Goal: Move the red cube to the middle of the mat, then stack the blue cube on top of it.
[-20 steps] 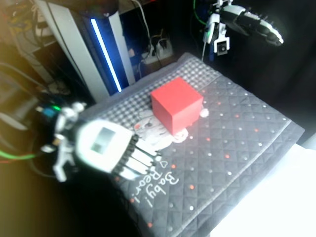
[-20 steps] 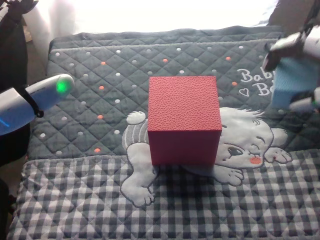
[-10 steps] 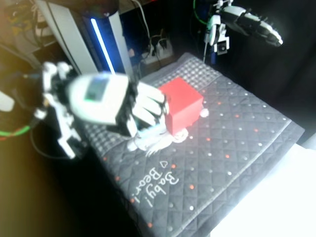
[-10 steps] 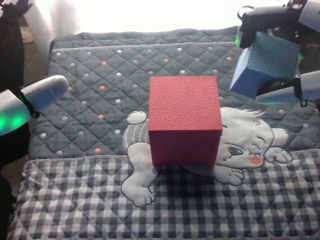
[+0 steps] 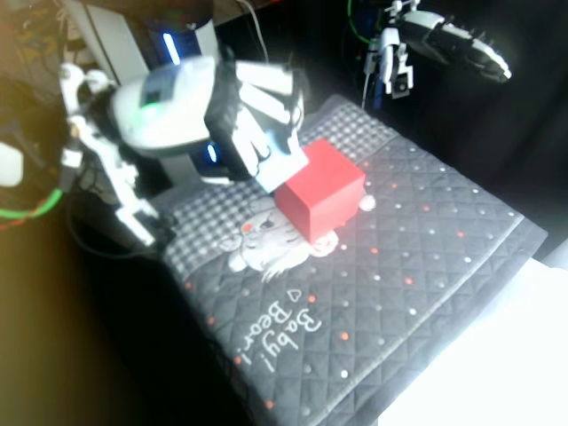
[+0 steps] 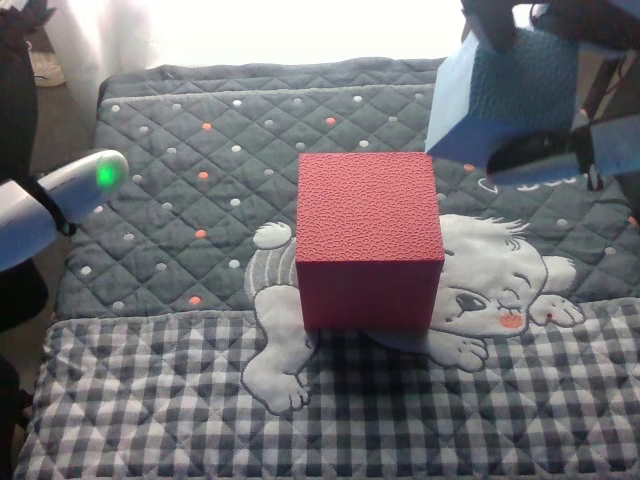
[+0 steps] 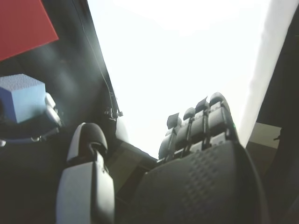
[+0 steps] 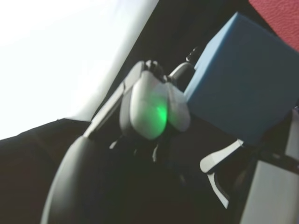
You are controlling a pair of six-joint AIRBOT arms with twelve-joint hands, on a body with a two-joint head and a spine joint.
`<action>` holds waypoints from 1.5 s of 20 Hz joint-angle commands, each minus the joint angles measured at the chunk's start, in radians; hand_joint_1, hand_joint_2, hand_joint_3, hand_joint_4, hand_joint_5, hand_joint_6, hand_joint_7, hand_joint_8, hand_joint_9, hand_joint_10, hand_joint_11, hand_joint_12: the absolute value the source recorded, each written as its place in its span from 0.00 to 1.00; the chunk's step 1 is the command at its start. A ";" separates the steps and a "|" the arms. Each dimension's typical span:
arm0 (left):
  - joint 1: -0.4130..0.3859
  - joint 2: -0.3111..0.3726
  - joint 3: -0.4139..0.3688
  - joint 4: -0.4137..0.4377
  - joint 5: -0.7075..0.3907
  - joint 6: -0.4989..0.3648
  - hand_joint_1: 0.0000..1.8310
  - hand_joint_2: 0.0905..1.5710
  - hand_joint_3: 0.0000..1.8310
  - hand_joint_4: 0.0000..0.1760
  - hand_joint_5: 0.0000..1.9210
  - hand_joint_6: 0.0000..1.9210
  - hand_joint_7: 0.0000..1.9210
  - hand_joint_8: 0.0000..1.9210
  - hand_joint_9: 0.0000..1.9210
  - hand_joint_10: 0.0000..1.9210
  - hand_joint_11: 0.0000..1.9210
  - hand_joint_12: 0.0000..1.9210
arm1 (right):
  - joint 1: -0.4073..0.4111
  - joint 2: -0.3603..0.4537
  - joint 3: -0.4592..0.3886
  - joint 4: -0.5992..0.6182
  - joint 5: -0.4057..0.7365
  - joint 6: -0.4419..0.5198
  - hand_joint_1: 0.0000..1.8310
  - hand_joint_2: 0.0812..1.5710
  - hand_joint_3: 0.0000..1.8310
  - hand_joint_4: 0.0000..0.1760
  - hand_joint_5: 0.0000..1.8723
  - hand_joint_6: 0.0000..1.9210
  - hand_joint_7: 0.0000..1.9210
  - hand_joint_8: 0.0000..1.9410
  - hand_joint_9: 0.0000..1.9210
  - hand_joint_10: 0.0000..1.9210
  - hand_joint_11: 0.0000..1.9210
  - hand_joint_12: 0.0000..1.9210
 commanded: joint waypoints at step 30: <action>0.003 -0.027 0.021 -0.032 -0.123 -0.017 0.25 0.69 0.00 0.98 0.00 0.00 0.00 0.00 0.00 0.00 0.00 0.00 | 0.022 -0.191 0.105 -0.095 -0.034 0.184 0.16 0.80 0.00 0.00 0.00 0.00 0.00 0.00 0.00 0.00 0.00 0.00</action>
